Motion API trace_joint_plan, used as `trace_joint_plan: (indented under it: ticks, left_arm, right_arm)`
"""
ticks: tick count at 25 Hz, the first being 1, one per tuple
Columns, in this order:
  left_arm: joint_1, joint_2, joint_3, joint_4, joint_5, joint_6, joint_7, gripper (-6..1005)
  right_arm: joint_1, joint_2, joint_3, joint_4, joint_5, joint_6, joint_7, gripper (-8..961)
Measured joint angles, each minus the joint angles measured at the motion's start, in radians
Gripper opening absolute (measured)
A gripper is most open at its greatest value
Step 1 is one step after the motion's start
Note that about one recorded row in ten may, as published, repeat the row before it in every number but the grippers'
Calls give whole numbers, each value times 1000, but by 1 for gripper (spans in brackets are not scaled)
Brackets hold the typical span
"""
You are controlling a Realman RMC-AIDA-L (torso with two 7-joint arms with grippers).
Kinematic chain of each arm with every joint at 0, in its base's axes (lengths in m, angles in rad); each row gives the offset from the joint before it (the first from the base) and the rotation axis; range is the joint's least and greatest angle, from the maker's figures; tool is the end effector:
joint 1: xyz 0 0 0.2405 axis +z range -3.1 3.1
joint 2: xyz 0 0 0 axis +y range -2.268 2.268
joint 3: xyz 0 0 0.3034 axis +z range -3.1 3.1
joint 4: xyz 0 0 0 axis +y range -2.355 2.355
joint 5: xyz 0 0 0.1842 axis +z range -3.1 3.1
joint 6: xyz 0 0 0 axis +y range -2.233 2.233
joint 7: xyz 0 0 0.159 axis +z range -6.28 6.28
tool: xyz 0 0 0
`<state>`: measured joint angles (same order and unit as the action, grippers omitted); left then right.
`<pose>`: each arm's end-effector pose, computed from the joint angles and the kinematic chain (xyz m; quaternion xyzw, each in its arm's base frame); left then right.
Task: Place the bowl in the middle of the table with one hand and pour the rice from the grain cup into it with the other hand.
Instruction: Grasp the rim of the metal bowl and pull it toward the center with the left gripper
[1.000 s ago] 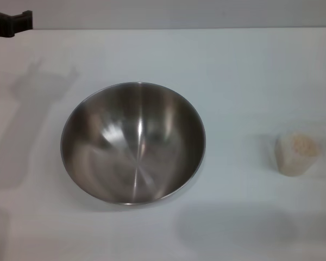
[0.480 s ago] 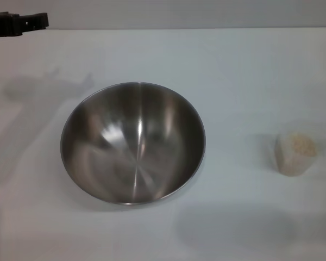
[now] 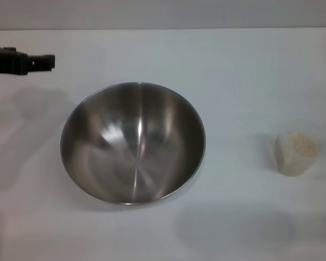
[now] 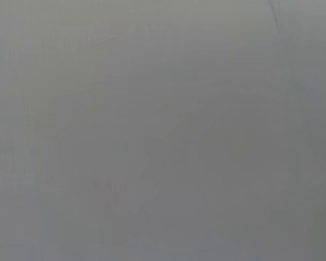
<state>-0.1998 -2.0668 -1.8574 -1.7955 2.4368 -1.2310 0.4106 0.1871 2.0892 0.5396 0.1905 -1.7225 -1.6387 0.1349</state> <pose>-0.2480 0.3294 0.0502 -0.8294 -0.3980 -0.0630 0.3870 0.3857 0.2394 0.0360 -0.5122 0.2107 0.3673 0.7472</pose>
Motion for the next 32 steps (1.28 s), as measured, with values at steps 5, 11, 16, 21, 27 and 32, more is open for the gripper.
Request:
trace_joint_plan:
  ticks: [5,11,16,21,27,32]
  left_arm:
    - [10,0,59,-26,67,-11,-38,865]
    - [30,0,124,-43,96,-23,-40,864]
    - [51,0,169,-57,97,-27,-41,864]
    - [68,0,208,-59,99,-36,-45,864]
    - [75,-1,213,-63,92,-40,-95,863]
    - [82,-1,245,-67,98,-46,-122,863]
  right_arm:
    - [0,0,0,-2,0,5,0,841]
    - [-1,-1,0,-3,0,7,0,843]
    - [-1,-2,2,-3,0,10,-2,842]
    - [-2,-3,2,-4,1,14,-6,841]
    - [-2,-3,2,-8,2,18,-6,841]
    - [-2,-3,2,-11,2,28,-7,842]
